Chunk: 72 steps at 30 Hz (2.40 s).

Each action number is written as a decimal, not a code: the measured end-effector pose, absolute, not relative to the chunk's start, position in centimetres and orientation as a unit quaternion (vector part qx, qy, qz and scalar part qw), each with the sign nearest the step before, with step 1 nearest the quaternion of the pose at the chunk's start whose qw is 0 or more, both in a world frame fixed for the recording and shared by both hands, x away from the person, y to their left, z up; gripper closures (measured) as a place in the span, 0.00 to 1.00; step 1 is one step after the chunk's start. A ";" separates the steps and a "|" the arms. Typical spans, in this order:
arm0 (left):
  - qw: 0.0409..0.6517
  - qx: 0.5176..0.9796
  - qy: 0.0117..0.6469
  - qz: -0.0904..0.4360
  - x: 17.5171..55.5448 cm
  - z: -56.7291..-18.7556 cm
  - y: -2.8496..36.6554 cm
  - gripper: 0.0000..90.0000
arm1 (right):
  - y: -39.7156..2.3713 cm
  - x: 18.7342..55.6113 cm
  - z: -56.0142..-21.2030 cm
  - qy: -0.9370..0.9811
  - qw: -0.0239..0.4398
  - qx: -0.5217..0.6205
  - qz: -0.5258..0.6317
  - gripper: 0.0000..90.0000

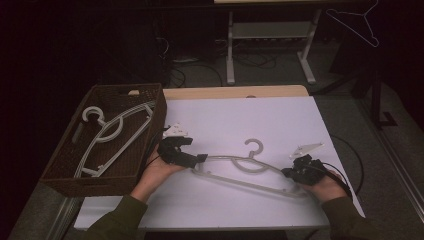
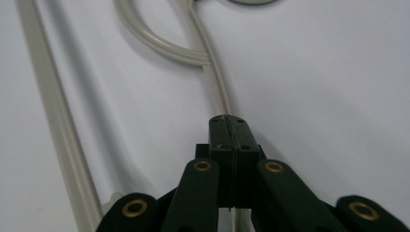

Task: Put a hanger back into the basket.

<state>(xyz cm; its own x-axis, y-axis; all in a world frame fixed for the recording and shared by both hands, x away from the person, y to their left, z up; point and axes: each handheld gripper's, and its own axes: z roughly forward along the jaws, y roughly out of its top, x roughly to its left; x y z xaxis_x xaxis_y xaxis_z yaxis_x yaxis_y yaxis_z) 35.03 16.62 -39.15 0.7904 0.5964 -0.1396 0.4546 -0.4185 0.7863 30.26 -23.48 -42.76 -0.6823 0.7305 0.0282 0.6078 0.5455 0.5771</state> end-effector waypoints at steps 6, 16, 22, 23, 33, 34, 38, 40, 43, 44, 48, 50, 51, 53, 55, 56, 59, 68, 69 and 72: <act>0.434 0.843 0.308 0.079 35.1 -39.5 16.4 0.15 | -24.0 33.2 -42.9 0.863 0.150 0.402 0.268 1.00; 0.437 0.841 0.311 0.072 35.6 -39.6 16.0 0.15 | -25.4 33.0 -41.8 0.836 0.152 0.420 0.319 1.00; 0.436 0.843 0.308 0.068 36.2 -39.8 15.3 0.15 | -26.9 29.9 -40.7 0.818 0.146 0.434 0.348 1.00; 0.435 0.844 0.307 0.068 36.4 -39.9 15.2 0.15 | -27.1 29.5 -40.7 0.819 0.149 0.431 0.347 1.00; 0.427 0.852 0.298 0.060 38.2 -40.7 13.3 0.16 | -28.3 27.4 -41.4 0.813 0.146 0.448 0.341 1.00; 0.426 0.852 0.300 0.058 38.3 -40.8 13.2 0.16 | -28.3 27.5 -41.6 0.813 0.143 0.449 0.342 1.00; 0.423 0.853 0.299 0.058 38.7 -41.2 13.0 0.16 | -28.2 27.6 -42.1 0.818 0.141 0.449 0.331 1.00; 0.422 0.854 0.300 0.056 38.9 -41.3 12.8 0.16 | -28.3 27.6 -42.2 0.818 0.139 0.449 0.331 1.00; 0.414 0.859 0.296 0.059 39.1 -41.6 12.4 0.16 | -28.3 27.5 -42.3 0.818 0.133 0.455 0.327 1.00; 0.410 0.862 0.293 0.059 39.3 -41.7 12.3 0.16 | -28.3 27.5 -42.4 0.817 0.131 0.455 0.328 1.00; 0.401 0.869 0.285 0.052 39.7 -42.3 11.5 0.20 | -28.3 27.5 -42.5 0.818 0.129 0.455 0.327 1.00; 0.393 0.875 0.278 0.049 39.9 -42.7 10.9 0.23 | -28.3 27.5 -42.5 0.818 0.128 0.455 0.327 1.00; 0.387 0.879 0.275 0.047 40.0 -42.9 10.5 0.23 | -28.3 27.5 -42.5 0.818 0.128 0.455 0.327 1.00; 0.373 0.889 0.262 0.043 40.3 -43.2 9.8 0.25 | -28.3 27.5 -42.5 0.818 0.126 0.455 0.327 1.00; 0.359 0.898 0.251 0.042 40.4 -43.4 8.9 0.28 | -28.3 27.5 -42.5 0.819 0.126 0.455 0.327 1.00; 0.349 0.904 0.243 0.044 40.5 -43.5 8.5 0.29 | -28.3 27.5 -42.5 0.819 0.125 0.456 0.326 1.00; 0.332 0.915 0.224 0.045 40.8 -43.6 7.6 0.34 | -28.3 27.5 -42.5 0.819 0.125 0.456 0.327 1.00; 0.316 0.928 0.192 0.051 40.9 -43.8 5.8 0.54 | -28.4 27.5 -42.7 0.818 0.122 0.455 0.329 1.00; 0.322 0.925 0.198 0.046 40.8 -43.8 5.6 0.57 | -28.4 27.5 -42.7 0.819 0.125 0.452 0.330 1.00; 0.316 0.928 0.190 0.059 40.7 -43.8 5.3 0.62 | -28.4 27.5 -42.7 0.819 0.123 0.454 0.328 1.00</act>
